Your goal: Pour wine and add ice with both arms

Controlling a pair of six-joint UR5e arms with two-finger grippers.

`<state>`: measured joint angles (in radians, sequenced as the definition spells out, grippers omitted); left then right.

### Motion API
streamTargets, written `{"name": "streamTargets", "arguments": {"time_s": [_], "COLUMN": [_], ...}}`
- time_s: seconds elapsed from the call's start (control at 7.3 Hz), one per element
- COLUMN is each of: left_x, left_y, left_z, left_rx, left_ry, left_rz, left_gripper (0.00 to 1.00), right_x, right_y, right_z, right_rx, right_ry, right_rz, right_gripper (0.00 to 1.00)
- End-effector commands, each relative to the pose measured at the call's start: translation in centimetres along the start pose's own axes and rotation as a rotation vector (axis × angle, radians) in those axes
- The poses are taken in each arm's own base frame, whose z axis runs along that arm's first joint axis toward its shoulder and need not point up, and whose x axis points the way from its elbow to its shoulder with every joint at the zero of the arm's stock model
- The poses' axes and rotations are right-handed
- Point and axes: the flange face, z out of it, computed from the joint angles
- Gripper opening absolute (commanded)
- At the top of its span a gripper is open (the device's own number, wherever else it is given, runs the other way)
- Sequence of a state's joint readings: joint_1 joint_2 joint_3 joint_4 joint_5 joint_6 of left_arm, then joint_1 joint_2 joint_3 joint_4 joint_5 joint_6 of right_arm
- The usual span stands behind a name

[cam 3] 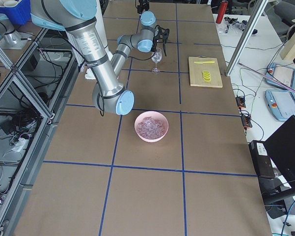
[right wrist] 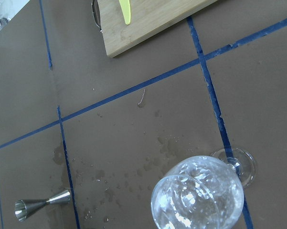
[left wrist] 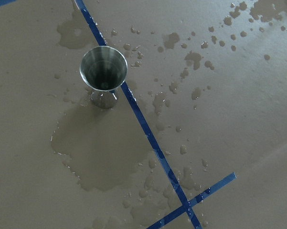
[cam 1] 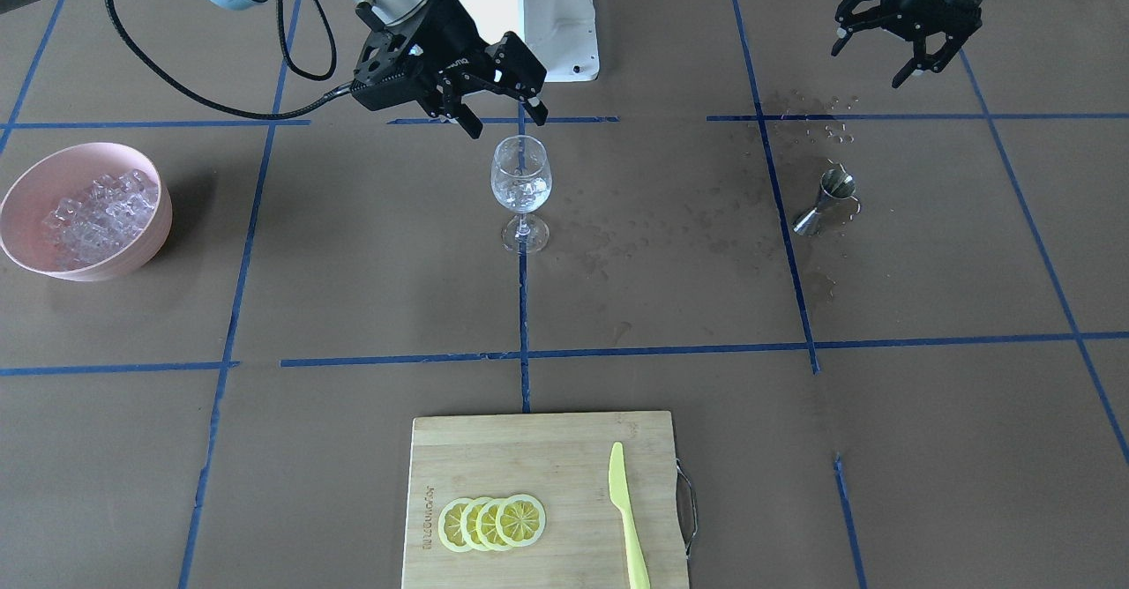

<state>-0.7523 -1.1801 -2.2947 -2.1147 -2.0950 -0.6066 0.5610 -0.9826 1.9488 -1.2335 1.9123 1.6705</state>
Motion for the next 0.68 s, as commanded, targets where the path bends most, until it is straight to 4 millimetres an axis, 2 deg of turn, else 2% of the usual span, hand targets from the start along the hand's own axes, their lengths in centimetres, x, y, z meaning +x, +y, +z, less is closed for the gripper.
{"name": "streamTargets", "arguments": {"time_s": [0.0,0.14,0.27,0.41,0.55], "left_x": [-1.8,-3.4,-5.9,-8.6,-10.8], "left_y": [-4.1,-6.6,-10.5,-15.7,-18.0], "left_z": [-1.8,-3.3,-5.9,-8.7,-9.6], "left_rx": [0.02,0.033,0.064,0.087,0.065], "left_ry": [-0.078,-0.132,-0.202,-0.257,-0.245], "left_rz": [0.046,0.058,0.054,0.052,0.038], "left_gripper": [1.0,1.0,1.0,1.0,1.0], "right_x": [0.0,0.1,0.3,0.9,2.3], "right_y": [-0.9,-1.8,-3.4,-5.7,-8.0], "right_z": [-1.5,-3.0,-4.9,-6.5,-7.9], "right_rx": [0.011,0.022,0.042,0.056,0.062], "right_ry": [-0.007,0.014,0.034,0.05,0.068], "right_rz": [0.002,0.011,0.028,0.017,-0.028], "right_gripper": [1.0,1.0,1.0,1.0,1.0]}}
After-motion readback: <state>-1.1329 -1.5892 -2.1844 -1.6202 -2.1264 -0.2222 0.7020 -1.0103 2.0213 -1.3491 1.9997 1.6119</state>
